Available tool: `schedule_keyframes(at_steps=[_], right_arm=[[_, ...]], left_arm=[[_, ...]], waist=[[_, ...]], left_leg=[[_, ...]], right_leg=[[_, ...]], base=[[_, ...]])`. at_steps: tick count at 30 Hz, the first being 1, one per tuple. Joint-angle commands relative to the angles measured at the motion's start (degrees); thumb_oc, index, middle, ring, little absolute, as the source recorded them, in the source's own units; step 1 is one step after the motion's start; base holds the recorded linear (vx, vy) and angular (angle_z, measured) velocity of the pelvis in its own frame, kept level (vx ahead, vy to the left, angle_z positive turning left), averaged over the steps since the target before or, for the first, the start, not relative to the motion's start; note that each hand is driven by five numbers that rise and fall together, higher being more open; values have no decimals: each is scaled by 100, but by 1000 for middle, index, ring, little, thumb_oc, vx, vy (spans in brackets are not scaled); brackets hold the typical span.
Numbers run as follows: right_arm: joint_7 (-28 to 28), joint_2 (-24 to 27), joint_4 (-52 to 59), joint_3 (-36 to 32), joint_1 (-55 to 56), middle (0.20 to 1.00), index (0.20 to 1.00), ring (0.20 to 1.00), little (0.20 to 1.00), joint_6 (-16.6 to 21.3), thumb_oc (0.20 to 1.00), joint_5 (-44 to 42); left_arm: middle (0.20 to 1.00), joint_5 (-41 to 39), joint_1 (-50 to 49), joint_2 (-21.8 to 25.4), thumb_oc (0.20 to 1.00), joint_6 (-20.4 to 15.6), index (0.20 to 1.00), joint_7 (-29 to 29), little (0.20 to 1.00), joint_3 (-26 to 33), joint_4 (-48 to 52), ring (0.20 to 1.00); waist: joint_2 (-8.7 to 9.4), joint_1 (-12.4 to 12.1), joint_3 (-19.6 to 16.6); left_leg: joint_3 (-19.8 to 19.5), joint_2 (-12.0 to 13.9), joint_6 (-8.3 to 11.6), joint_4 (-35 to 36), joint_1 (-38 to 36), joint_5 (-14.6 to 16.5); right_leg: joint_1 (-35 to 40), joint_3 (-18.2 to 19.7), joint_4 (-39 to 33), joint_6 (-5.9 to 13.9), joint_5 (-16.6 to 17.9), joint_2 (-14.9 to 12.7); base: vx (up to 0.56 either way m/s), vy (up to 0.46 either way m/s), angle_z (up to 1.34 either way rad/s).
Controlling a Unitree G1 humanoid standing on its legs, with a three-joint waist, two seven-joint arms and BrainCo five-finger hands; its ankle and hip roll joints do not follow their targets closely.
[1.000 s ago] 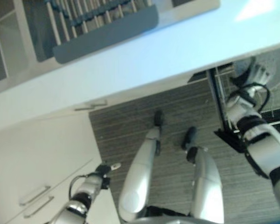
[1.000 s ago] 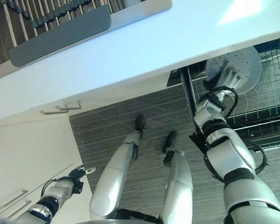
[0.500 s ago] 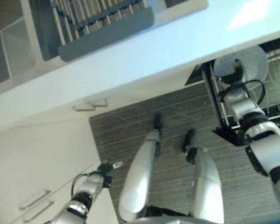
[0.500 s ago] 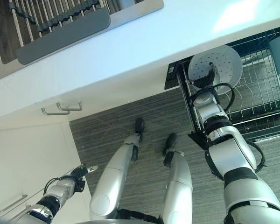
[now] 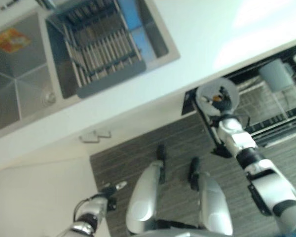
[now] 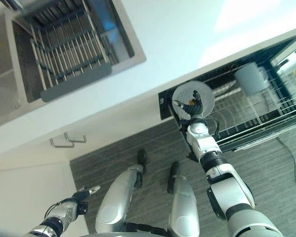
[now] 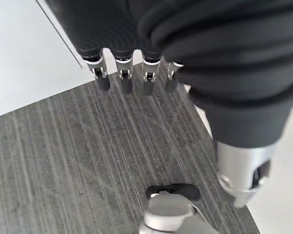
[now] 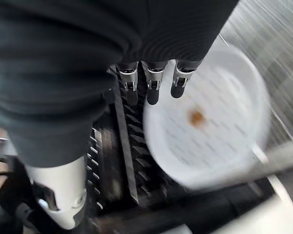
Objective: Place the dishes in the dishwasher.
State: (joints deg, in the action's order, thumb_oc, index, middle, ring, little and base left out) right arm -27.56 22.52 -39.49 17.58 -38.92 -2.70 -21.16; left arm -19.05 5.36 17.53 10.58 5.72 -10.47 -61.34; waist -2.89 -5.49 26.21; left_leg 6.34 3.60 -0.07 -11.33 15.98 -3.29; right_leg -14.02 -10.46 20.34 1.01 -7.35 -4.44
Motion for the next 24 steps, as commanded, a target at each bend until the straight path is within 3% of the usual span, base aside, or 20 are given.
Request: schedule_keyframes(at_steps=[1, 5, 13, 16, 18, 20, 22, 24], right_arm=[[-386, 171, 521, -53, 57, 1000, 1000, 1000, 1000, -18, 1000, 354], [-353, 197, 885, -141, 369, 1000, 1000, 1000, 1000, -53, 1000, 220], [246, 505, 2624, -958, 2250, 1000, 1000, 1000, 1000, 389, 1000, 288], [-20, 723, 3633, -1752, 3116, 1000, 1000, 1000, 1000, 1149, 1000, 803], [-786, 638, 3604, -2295, 3601, 1000, 1000, 1000, 1000, 1728, 1000, 769], [-1616, 235, 2834, -3266, 4258, 1000, 1000, 1000, 1000, 2825, 1000, 224], [-1635, 84, 2451, -3535, 4368, 1000, 1000, 1000, 1000, 3105, 1000, -161], [-1294, -87, 1820, -3725, 4431, 1000, 1000, 1000, 1000, 3341, 1000, -974]], left_arm=[[1000, 127, -359, 51, 1000, 46, 1000, 152, 1000, -99, -290, 1000], [1000, 73, -473, 25, 1000, 46, 1000, 223, 1000, -3, -405, 1000], [1000, 297, -998, -193, 1000, 275, 1000, 282, 1000, 490, -230, 1000], [1000, 369, -1140, -305, 1000, 339, 1000, 224, 1000, 760, -149, 1000], [1000, 326, -1197, -386, 1000, 260, 1000, 275, 1000, 841, -164, 1000], [1000, 415, -1362, -401, 1000, 29, 1000, 167, 1000, 834, -317, 1000], [1000, 371, -1428, -373, 1000, -79, 1000, 116, 1000, 823, -365, 1000], [1000, 304, -1416, -293, 1000, -79, 1000, 65, 1000, 753, -415, 1000]], waist=[[113, -47, -211], [214, 58, -534], [349, 528, -1215], [338, 914, -1360], [297, 1120, -1442], [167, 1329, -1403], [121, 1335, -1379], [68, 1315, -1347]], left_leg=[[-8, 185, 223, 181, -502, 477], [62, 225, 269, 481, -898, 444], [274, 298, 270, 791, -1581, 482], [407, 306, 240, 797, -1849, 609], [503, 303, 220, 843, -2021, 693], [512, 321, 226, 838, -2113, 779], [505, 310, 224, 840, -2131, 797], [471, 310, 233, 809, -2112, 800]], right_leg=[[331, 99, -168, 314, -89, -210], [733, 144, -503, 340, -64, -153], [1317, 335, -847, 378, -86, -63], [1465, 490, -855, 392, -140, -37], [1551, 544, -906, 423, -147, -62], [1559, 521, -777, 402, -265, -92], [1567, 483, -754, 393, -289, -117], [1575, 416, -715, 365, -320, -151]], base=[[139, -42, -15], [126, -15, -6], [136, 3, -11], [90, -15, -31], [108, -90, -57], [84, -87, -17], [23, -18, -2], [7, -9, 3]])
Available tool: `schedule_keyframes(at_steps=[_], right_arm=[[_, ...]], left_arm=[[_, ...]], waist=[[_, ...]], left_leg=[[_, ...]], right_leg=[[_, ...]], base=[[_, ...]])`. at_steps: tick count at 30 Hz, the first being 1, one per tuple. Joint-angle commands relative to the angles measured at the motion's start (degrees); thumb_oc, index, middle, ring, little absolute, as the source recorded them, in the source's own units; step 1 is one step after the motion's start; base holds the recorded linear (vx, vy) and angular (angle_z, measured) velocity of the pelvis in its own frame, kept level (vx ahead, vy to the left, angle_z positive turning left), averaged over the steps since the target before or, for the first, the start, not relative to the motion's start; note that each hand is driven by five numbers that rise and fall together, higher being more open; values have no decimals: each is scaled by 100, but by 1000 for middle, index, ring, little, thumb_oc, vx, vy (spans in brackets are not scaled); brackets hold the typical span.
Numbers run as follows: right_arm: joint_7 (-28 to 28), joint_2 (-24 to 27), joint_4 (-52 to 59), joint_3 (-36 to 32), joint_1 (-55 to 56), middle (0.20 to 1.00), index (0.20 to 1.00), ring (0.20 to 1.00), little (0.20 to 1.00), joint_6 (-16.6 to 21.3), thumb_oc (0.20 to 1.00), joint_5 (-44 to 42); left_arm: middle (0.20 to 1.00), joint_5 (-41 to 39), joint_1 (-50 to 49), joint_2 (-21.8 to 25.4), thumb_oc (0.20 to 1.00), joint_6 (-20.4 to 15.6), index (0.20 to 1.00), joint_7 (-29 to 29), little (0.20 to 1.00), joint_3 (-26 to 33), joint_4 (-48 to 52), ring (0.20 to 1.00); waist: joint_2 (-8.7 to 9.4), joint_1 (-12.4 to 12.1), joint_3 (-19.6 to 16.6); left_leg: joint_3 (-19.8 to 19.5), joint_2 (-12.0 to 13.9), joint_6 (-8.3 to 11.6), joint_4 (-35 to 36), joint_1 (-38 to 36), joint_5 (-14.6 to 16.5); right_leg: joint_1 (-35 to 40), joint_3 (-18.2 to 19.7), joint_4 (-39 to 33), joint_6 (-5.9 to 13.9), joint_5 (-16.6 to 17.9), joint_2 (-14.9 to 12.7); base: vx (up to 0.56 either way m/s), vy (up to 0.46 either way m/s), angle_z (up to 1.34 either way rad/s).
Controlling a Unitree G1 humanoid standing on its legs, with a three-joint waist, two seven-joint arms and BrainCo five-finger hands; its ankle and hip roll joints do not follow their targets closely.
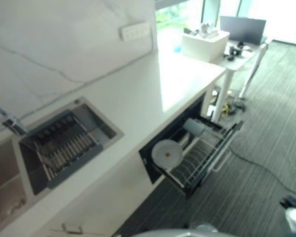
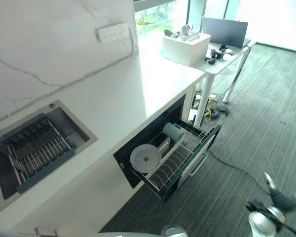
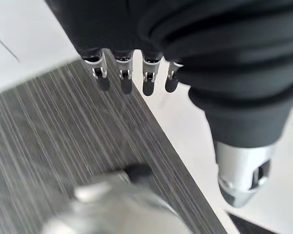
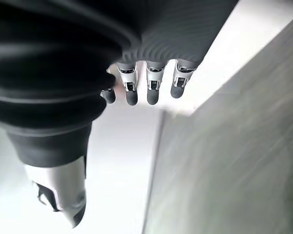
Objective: Place the dishes in the dishwasher.
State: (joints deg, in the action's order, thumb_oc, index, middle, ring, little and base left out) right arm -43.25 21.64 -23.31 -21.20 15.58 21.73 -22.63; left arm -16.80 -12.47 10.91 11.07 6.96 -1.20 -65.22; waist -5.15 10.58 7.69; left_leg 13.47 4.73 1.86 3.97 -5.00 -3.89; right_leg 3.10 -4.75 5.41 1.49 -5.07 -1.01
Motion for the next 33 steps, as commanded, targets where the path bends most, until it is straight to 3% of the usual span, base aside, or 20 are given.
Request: schedule_keyframes(at_steps=[1, 5, 7, 13, 15, 17, 18, 20, 25, 29, 32, 33], right_arm=[[451, -49, 8, 122, -1029, 1000, 1000, 1000, 1000, 956, 1000, -1235], [1504, -369, -1031, 88, -1189, 1000, 1000, 1000, 1000, 1082, 1000, -2913], [1725, -393, -1282, 120, -1286, 1000, 1000, 1000, 1000, 1055, 1000, -3168], [2434, -374, -1982, 419, -1837, 1000, 1000, 1000, 1000, 691, 1000, -3699], [2917, -279, -2041, 797, -2186, 1000, 1000, 1000, 1000, 205, 1000, -3702], [3641, -126, -2142, 1069, -2606, 1000, 1000, 1000, 1000, -790, 1000, -4233], [3900, 4, -2170, 1161, -2860, 1000, 1000, 1000, 1000, -1094, 1000, -4116], [4087, 555, -2231, 1350, -3805, 1000, 1000, 1000, 1000, -1406, 1000, -3574], [4363, 1425, -2566, 1490, -5167, 1000, 1000, 1000, 1000, -2068, 1000, -2893], [4634, 1740, -2854, 2191, -6787, 1000, 1000, 1000, 1000, -2030, 1000, -3047], [4693, 1746, -2780, 2368, -7021, 1000, 1000, 1000, 1000, -1966, 1000, -3169], [4925, 1739, -2685, 2446, -7148, 1000, 1000, 1000, 1000, -1893, 1000, -3237]], left_arm=[[1000, 63, 382, 392, 1000, -120, 1000, -73, 1000, -203, -46, 1000], [1000, -47, 480, 433, 1000, -113, 1000, -84, 1000, -398, -135, 1000], [1000, -90, 517, 426, 1000, -106, 1000, -76, 1000, -469, -139, 1000], [1000, -297, 652, 237, 1000, -53, 1000, -25, 1000, -795, -131, 1000], [1000, -419, 666, 155, 1000, 12, 1000, 9, 1000, -938, -70, 1000], [1000, -353, 648, 167, 1000, 5, 1000, -81, 1000, -953, -1, 1000], [1000, -310, 647, 182, 1000, -27, 1000, -117, 1000, -943, 56, 1000], [1000, -366, 861, 352, 1000, 51, 1000, -249, 1000, -970, 215, 1000], [1000, -225, 985, 683, 1000, 159, 1000, -451, 1000, -840, 584, 1000], [1000, -71, 1173, 1095, 1000, 167, 1000, -574, 1000, -798, 658, 1000], [1000, -21, 1214, 1157, 1000, 146, 1000, -602, 1000, -770, 682, 1000], [1000, -1, 1225, 1213, 1000, 145, 1000, -621, 1000, -764, 686, 1000]], waist=[[279, -302, 517], [173, -405, 591], [135, -444, 619], [-235, -633, 741], [-430, -751, 859], [-526, -882, 1040], [-570, -956, 1129], [-652, -1159, 1395], [-564, -1526, 1790], [-339, -1980, 2054], [-292, -2070, 2097], [-219, -2132, 2098]], left_leg=[[-260, 194, 42, -730, -2, 857], [-385, 178, 62, -802, 78, 820], [-430, 170, 69, -834, 112, 809], [-620, 56, 110, -998, 367, 707], [-734, -15, 119, -1135, 589, 647], [-836, -79, 122, -1326, 817, 602], [-879, -104, 118, -1408, 950, 574], [-973, -177, 113, -1568, 1390, 505], [-1165, -297, 34, -1616, 1916, 334], [-1368, -390, -71, -1607, 2334, 239], [-1385, -421, -125, -1604, 2420, 231], [-1431, -481, -143, -1663, 2408, 392]], right_leg=[[-141, -174, 797, 305, -563, -501], [-188, -305, 950, 228, -629, -556], [-210, -357, 1017, 202, -656, -581], [-460, -563, 1484, 88, -847, -730], [-719, -592, 1865, 17, -972, -808], [-979, -586, 2283, -43, -1095, -894], [-1155, -586, 2500, -72, -1146, -923], [-1726, -562, 2989, -128, -1253, -964], [-2270, -622, 3289, -110, -1210, -888], [-2450, -764, 2928, 24, -882, -753], [-2476, -786, 2806, 68, -790, -739], [-2421, -761, 2794, 136, -898, -768]], base=[[5, -11, 14], [10, -6, 12], [12, 15, 30], [8, 94, 24], [-28, 163, 29], [-47, 137, 34], [-92, 125, 30], [-224, 108, 9], [-124, 28, 12], [21, -18, 43], [62, 10, 0], [70, 28, 7]])
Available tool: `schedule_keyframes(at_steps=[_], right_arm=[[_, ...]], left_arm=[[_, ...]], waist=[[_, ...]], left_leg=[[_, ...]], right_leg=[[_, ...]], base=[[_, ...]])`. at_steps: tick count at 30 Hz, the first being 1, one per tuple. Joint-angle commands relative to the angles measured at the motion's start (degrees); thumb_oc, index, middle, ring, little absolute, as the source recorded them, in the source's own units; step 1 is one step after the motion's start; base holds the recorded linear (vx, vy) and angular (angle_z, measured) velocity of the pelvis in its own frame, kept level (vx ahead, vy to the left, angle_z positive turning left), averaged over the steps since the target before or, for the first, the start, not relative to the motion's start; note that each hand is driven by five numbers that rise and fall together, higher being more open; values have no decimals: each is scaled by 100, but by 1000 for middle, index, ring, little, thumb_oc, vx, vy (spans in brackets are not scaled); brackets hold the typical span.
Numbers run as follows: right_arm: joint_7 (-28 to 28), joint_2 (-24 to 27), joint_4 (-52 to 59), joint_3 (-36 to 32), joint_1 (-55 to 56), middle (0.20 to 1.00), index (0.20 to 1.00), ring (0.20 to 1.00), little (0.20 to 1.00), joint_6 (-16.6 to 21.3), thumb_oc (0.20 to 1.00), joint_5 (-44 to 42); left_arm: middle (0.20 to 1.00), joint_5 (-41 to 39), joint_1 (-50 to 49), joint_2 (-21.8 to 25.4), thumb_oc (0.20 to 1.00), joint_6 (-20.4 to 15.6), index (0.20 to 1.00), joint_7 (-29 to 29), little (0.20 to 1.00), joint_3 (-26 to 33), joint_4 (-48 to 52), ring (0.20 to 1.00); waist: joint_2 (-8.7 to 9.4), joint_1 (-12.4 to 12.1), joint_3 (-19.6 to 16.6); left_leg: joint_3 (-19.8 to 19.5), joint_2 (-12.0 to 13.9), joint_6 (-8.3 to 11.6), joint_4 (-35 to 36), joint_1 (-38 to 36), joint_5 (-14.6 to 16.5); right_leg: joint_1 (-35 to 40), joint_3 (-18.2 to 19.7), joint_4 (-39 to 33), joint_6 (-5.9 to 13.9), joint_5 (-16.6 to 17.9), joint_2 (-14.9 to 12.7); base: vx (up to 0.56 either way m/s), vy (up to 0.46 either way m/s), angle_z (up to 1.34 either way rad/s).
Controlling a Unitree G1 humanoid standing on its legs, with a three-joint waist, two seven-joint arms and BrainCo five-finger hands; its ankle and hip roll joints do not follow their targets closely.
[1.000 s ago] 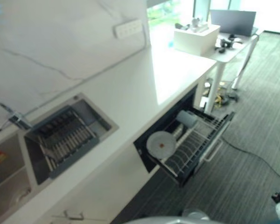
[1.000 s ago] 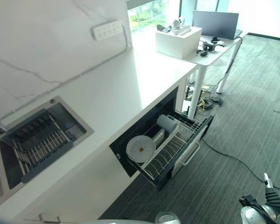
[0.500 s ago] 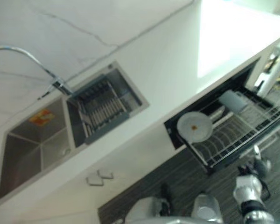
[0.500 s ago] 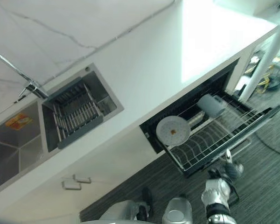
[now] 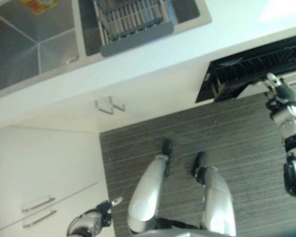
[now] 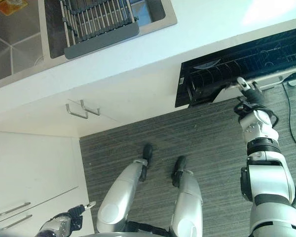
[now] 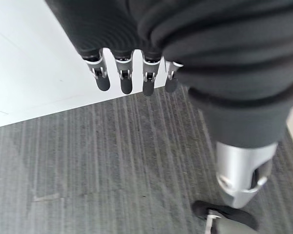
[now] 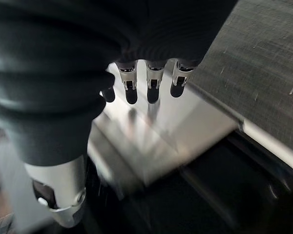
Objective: Place the dishes in the dishwasher.
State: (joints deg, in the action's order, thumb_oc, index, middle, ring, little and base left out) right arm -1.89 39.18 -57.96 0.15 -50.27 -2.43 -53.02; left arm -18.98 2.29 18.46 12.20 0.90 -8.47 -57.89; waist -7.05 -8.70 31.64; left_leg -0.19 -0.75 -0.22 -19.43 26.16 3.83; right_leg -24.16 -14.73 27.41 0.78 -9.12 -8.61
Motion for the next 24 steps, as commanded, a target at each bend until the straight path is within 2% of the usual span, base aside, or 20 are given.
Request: schedule_keyframes(at_steps=[1, 4, 5, 6, 7, 8, 10, 16, 19, 24], right_arm=[[795, -29, 788, 321, -602, 1000, 1000, 1000, 1000, 522, 1000, -185], [837, -41, 805, 468, -837, 1000, 1000, 1000, 1000, 477, 1000, 30], [836, -32, 783, 541, -917, 1000, 1000, 1000, 1000, 524, 1000, 139], [824, 57, 728, 715, -1176, 1000, 1000, 1000, 1000, 689, 1000, 189], [794, 91, 711, 742, -1284, 1000, 1000, 1000, 1000, 724, 1000, 218], [769, 140, 686, 780, -1370, 1000, 1000, 1000, 1000, 747, 1000, 238], [753, 229, 582, 916, -1637, 1000, 1000, 1000, 1000, 876, 1000, 299], [620, 602, 464, 1273, -2095, 1000, 1000, 1000, 1000, 851, 1000, 382], [521, 728, 381, 1347, -2238, 1000, 1000, 1000, 1000, 959, 1000, 61], [543, 712, 225, 1299, -2199, 1000, 1000, 1000, 1000, 838, 1000, 80]], left_arm=[[1000, 225, -241, 477, 1000, 37, 1000, -25, 1000, -30, -42, 1000], [1000, 240, -209, 547, 1000, 100, 1000, -61, 1000, -6, -44, 1000], [1000, 266, -205, 564, 1000, 109, 1000, -85, 1000, -1, -51, 1000], [1000, 301, -205, 660, 1000, 100, 1000, -126, 1000, 8, -54, 1000], [1000, 290, -206, 707, 1000, 100, 1000, -129, 1000, 25, -45, 1000], [1000, 287, -222, 756, 1000, 89, 1000, -141, 1000, 42, -59, 1000], [1000, 292, -224, 864, 1000, 91, 1000, -146, 1000, 73, -50, 1000], [1000, 294, -302, 1229, 1000, 100, 1000, -176, 1000, 243, -41, 1000], [1000, 277, -340, 1368, 1000, 87, 1000, -183, 1000, 309, -52, 1000], [1000, 236, -325, 1511, 1000, 63, 1000, -201, 1000, 372, -50, 1000]], waist=[[-59, -227, -272], [-32, -324, -249], [13, -343, -253], [62, -424, -230], [59, -458, -209], [127, -475, -217], [212, -552, -204], [540, -726, -189], [715, -779, -188], [860, -819, -190]], left_leg=[[-47, 92, 35, 668, -638, -508], [-81, 61, 5, 598, -597, -487], [-114, 19, 21, 571, -652, -341], [-139, 4, -3, 579, -631, -333], [-129, 36, -28, 595, -558, -476], [-161, 10, -8, 577, -617, -315], [-176, 12, -13, 566, -588, -293], [-221, 73, -19, 480, -488, -206], [-252, 94, -6, 453, -464, -158], [-228, 126, 6, 501, -540, -105]], right_leg=[[258, 172, 565, 169, -345, 1], [302, 134, 474, 199, -272, -9], [366, 189, 468, 255, -395, -26], [422, 169, 254, 296, -274, -6], [390, 103, 140, 272, -74, 15], [464, 150, 99, 334, -179, 12], [515, 117, -75, 372, -77, 30], [668, 0, -511, 459, 200, 105], [767, -18, -808, 521, 370, 155], [938, -49, -1135, 580, 513, 199]], base=[[94, 33, 10], [85, 24, 0], [191, 2, 3], [100, 9, 7], [94, -12, 9], [57, -44, 11], [93, -77, 16], [53, -107, 6], [27, -124, 9], [-17, -87, 3]])
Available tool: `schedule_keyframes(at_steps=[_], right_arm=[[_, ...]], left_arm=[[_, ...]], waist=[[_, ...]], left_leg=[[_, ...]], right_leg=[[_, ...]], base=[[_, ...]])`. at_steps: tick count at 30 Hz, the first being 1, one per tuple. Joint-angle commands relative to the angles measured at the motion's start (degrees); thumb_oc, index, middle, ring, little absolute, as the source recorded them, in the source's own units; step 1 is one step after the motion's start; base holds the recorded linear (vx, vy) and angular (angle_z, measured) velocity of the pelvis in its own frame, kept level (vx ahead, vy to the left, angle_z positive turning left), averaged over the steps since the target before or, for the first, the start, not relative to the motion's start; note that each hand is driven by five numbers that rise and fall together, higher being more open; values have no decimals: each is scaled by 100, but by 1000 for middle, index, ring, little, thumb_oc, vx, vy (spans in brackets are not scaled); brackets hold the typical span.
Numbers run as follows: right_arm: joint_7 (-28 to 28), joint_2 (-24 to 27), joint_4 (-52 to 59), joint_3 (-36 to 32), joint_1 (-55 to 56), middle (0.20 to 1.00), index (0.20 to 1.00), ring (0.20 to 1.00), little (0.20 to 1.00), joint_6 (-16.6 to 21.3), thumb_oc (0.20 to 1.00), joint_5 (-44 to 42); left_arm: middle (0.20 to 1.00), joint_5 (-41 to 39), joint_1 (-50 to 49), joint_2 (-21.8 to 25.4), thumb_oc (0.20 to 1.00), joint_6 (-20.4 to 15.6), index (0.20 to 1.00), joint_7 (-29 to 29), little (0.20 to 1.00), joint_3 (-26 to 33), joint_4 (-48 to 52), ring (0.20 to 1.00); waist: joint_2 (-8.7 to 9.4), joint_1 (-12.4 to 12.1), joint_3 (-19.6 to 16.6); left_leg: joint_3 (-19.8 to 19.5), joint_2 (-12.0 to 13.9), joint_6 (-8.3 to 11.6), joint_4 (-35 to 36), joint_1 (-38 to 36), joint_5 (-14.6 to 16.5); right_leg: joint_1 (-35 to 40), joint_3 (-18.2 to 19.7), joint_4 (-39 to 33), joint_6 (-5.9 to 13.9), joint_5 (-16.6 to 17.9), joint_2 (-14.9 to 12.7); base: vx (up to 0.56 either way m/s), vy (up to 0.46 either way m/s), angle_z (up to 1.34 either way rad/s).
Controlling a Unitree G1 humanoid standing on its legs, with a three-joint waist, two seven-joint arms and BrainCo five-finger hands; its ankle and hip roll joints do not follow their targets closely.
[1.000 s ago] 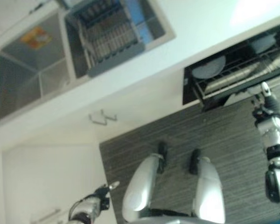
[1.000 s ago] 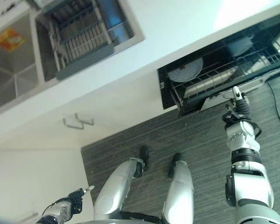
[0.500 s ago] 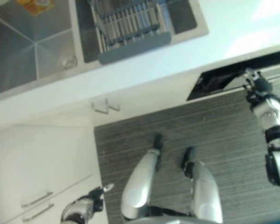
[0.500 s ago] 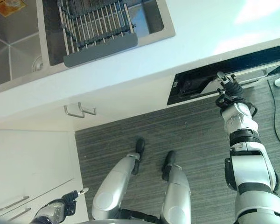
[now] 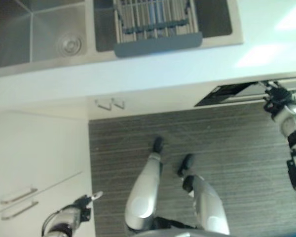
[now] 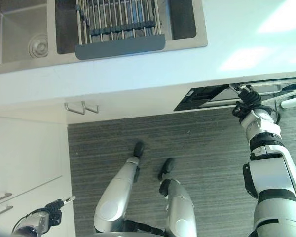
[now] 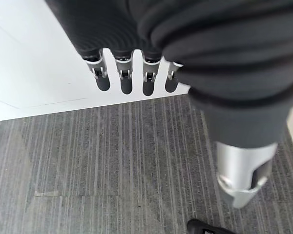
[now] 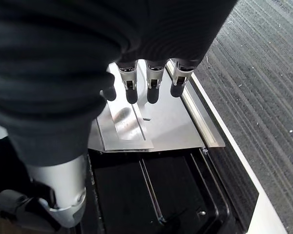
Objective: Place the dishes in the dishwasher.
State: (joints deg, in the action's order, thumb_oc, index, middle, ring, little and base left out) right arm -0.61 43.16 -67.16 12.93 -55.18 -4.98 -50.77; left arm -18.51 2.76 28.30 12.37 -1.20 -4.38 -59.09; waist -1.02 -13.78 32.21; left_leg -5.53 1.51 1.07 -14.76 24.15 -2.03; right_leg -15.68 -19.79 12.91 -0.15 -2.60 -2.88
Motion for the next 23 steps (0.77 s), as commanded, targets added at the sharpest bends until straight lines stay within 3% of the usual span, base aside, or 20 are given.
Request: schedule_keyframes(at_steps=[1, 3, 4, 5, 6, 7, 9, 11, 18, 23], right_arm=[[453, 267, 1120, -1, -1639, 1000, 1000, 1000, 1000, 1096, 1000, -193], [540, 72, 1099, -176, -1323, 1000, 1000, 1000, 1000, 1196, 1000, -300], [665, -111, 1166, -364, -983, 1000, 1000, 1000, 1000, 1217, 1000, -195], [668, -469, 1414, -598, -341, 1000, 1000, 1000, 1000, 1389, 1000, 150], [679, -503, 1453, -615, -260, 1000, 1000, 1000, 1000, 1406, 1000, 199], [637, -954, 2071, -742, 781, 1000, 1000, 1000, 1000, 1714, 1000, 689], [483, -1532, 2950, -826, 2190, 1000, 1000, 1000, 1000, 1924, 1000, 1065], [438, -1843, 3310, -815, 3052, 1000, 1000, 1000, 1000, 2104, 1000, 1424], [817, -2259, 3212, -1067, 4791, 1000, 1000, 1000, 1000, 2230, 1000, 1570], [1343, -2517, 2340, -1312, 5796, 1000, 1000, 1000, 1000, 2113, 1000, 1605]], left_arm=[[1000, 179, -362, 525, 1000, 14, 1000, -16, 1000, -26, 49, 1000], [1000, -22, -350, 457, 1000, -98, 1000, -114, 1000, -14, 23, 1000], [1000, -209, -318, 387, 1000, -100, 1000, -158, 1000, -3, 54, 1000], [1000, -360, -297, 222, 1000, -212, 1000, -239, 1000, 29, 105, 1000], [1000, -358, -300, 205, 1000, -217, 1000, -238, 1000, 34, 110, 1000], [1000, -474, -354, -85, 1000, -374, 1000, -399, 1000, 117, 228, 1000], [1000, -780, -501, -439, 1000, -548, 1000, -672, 1000, 235, 430, 1000], [1000, -893, -621, -666, 1000, -767, 1000, -951, 1000, 340, 559, 1000], [1000, -633, -1102, -1022, 1000, -916, 1000, -1476, 1000, 526, 838, 1000], [1000, -364, -1147, -1239, 1000, -824, 1000, -1502, 1000, 523, 466, 1000]], waist=[[270, -313, -257], [272, -292, -295], [267, -258, -319], [232, -176, -382], [230, -170, -386], [165, -13, -450], [76, 262, -578], [13, 455, -699], [-48, 913, -1158], [-61, 1347, -1821]], left_leg=[[323, -90, -117, 67, -373, 477], [359, -56, -96, 141, -476, 479], [423, -55, -111, 218, -482, 314], [485, -31, -94, 330, -604, 294], [488, -30, -95, 338, -617, 292], [550, -5, -99, 466, -792, 265], [635, 26, -84, 616, -1008, 252], [726, 41, -66, 749, -1167, 247], [1007, 133, 43, 1056, -1659, 260], [1274, 267, 133, 1581, -2301, 235]], right_leg=[[139, 450, 260, 669, -131, -366], [243, 436, 156, 682, -111, -363], [271, 367, 25, 650, 39, -389], [353, 376, -74, 657, 57, -395], [363, 377, -83, 656, 59, -395], [481, 418, -193, 642, 85, -393], [599, 510, -304, 630, 93, -398], [684, 569, -414, 638, 98, -424], [1046, 586, -715, 673, 89, -527], [1465, 622, -953, 721, 45, -486]], base=[[-46, -54, -3], [-101, -23, -4], [-177, 17, -3], [-158, 25, -5], [-96, 37, -8], [-81, 54, -7], [-101, 100, -11], [-103, 110, -25], [-77, 44, -20], [-7, 47, -17]])
